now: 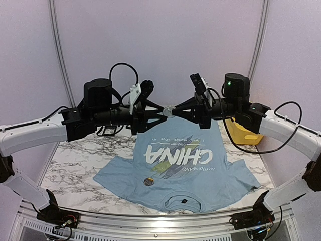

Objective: Pin the brooch onto the clothing

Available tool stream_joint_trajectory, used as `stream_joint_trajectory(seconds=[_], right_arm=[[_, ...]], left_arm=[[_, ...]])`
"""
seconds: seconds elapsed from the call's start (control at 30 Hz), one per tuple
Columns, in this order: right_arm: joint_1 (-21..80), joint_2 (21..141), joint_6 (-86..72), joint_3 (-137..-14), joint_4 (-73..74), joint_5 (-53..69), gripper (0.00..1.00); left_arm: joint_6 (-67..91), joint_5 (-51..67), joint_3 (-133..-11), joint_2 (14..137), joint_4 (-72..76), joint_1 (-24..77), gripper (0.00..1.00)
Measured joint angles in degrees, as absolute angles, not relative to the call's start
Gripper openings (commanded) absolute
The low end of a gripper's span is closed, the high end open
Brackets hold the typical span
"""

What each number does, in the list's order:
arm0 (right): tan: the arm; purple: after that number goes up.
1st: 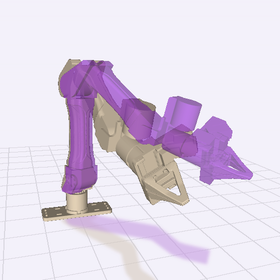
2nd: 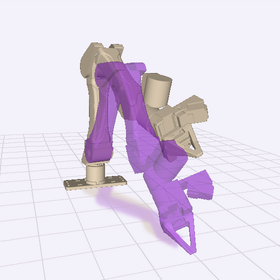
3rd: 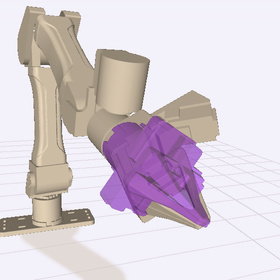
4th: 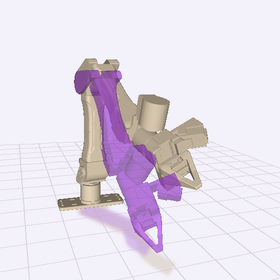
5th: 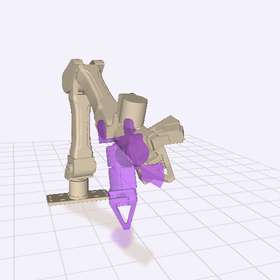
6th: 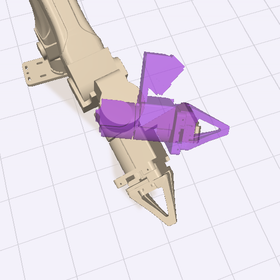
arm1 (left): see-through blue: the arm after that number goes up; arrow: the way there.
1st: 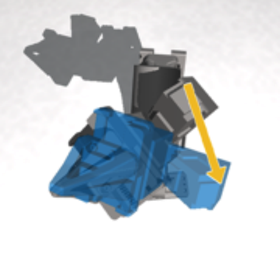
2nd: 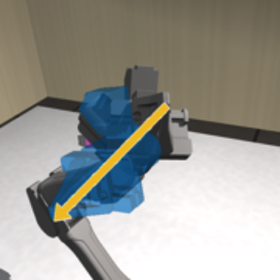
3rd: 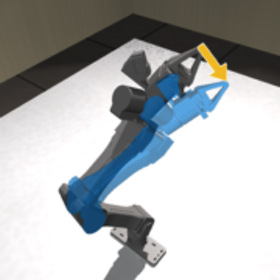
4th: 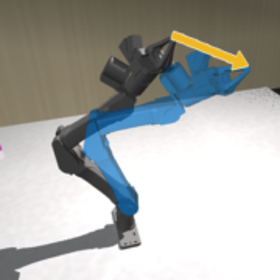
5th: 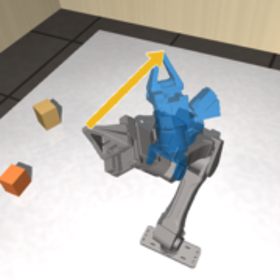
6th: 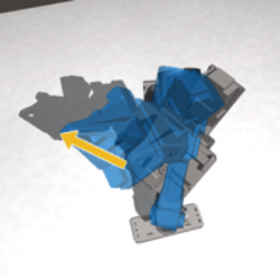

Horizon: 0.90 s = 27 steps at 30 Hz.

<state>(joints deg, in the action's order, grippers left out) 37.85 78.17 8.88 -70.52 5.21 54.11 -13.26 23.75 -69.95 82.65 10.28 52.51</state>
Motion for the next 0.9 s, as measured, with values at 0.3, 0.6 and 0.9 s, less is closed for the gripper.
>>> stream_joint_trajectory(seconds=[0.3,0.6,0.9], right_arm=[[39.18,75.96,2.76,-67.94,-10.61,54.92,0.00],[39.22,75.96,2.50,-67.94,-11.57,54.98,0.00],[39.27,75.96,2.76,-67.94,-11.31,54.92,0.00]], left_arm=[[-10.09,26.26,-70.02,81.71,13.63,52.56,0.30],[-8.21,27.53,-70.32,81.41,15.44,52.58,0.17],[-7.62,28.08,-70.35,81.36,16.80,52.58,0.07]])
